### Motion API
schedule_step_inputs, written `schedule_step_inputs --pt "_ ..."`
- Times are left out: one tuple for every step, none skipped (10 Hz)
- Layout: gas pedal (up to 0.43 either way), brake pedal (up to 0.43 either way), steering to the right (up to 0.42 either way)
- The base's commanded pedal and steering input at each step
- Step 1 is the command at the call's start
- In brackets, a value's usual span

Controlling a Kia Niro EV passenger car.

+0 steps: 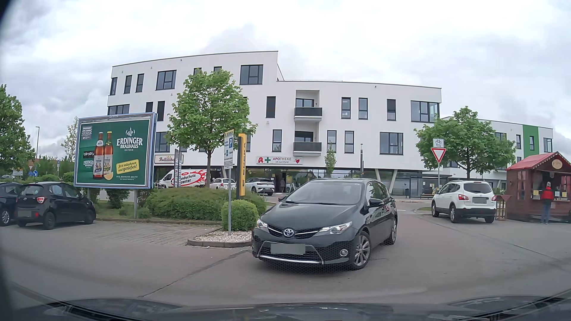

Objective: Follow the waypoints while adhering to traffic rules and regulations

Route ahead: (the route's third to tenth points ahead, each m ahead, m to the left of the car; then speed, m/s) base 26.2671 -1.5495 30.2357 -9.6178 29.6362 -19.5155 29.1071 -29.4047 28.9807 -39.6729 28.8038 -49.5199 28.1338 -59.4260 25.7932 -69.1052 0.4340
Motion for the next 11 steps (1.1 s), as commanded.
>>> schedule_step_inputs --pt "0.000 0.024 -0.550" --pt "0.000 0.012 -0.468" --pt "0.000 0.012 -0.378" --pt "0.000 0.012 -0.311" --pt "0.000 0.012 -0.216" --pt "0.000 0.012 -0.120" --pt "0.000 0.006 -0.029" --pt "0.000 0.012 0.064" --pt "0.028 0.012 0.176" --pt "0.047 0.012 0.250" --pt "0.067 0.012 0.346"
